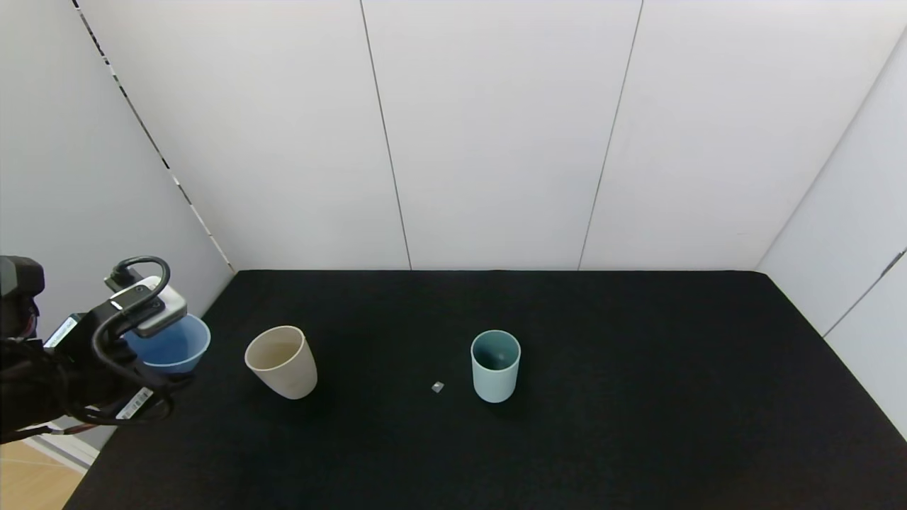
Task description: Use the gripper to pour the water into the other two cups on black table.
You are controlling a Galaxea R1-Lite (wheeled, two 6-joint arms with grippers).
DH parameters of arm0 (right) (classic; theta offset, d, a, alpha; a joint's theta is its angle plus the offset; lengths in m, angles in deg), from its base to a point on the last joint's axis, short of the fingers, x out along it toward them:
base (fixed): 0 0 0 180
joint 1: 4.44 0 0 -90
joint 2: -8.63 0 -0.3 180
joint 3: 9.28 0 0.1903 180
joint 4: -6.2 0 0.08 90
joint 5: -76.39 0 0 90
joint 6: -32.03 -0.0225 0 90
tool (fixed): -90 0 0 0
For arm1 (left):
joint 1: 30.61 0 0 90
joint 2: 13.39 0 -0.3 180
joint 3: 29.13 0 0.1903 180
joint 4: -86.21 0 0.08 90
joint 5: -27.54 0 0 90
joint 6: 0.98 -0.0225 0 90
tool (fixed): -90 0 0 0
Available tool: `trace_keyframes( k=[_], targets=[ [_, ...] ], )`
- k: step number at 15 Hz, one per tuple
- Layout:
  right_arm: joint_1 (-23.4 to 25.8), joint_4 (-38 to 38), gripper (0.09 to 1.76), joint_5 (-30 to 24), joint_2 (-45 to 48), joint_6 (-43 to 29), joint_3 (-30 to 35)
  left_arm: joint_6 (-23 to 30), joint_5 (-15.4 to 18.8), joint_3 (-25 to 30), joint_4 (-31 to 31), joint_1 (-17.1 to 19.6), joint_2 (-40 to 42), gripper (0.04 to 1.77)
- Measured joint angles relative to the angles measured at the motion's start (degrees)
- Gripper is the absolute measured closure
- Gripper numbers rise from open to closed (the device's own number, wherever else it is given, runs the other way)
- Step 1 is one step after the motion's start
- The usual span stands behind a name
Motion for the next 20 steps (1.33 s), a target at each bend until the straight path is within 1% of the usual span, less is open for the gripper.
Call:
trace_keyframes(
  k=[2,4,6,8,9,12,14,20],
  targets=[
    [0.0,0.0,0.14,0.0,0.0,0.0,0.0,-1.5,-1.1,-0.1,0.1,-0.1,-1.2,0.59],
    [0.0,0.0,0.14,0.0,0.0,0.0,0.0,-3.8,-1.2,-0.3,0.1,-0.1,-2.4,0.59],
    [0.0,0.0,0.14,0.0,0.0,0.0,0.0,-4.9,-1.6,-0.6,0.2,-0.3,-3.6,0.59],
    [0.0,0.0,0.14,0.0,0.0,0.0,0.0,-5.4,-4.4,-0.8,1.4,-1.0,-4.8,0.59],
    [0.0,0.0,0.14,0.0,0.0,0.0,0.0,-5.9,-5.8,-0.8,3.0,-1.4,-5.5,0.59],
    [0.0,0.0,0.14,0.0,0.0,0.0,0.0,-7.8,-6.8,-0.8,7.3,-2.2,-7.9,0.59],
    [0.0,0.0,0.14,0.0,0.0,0.0,0.0,-10.0,-8.5,-0.9,9.5,-2.3,-9.4,0.59],
    [0.0,0.0,0.14,0.0,0.0,0.0,0.0,-12.2,-12.5,-1.7,10.5,-5.0,-11.5,0.59]
  ],
)
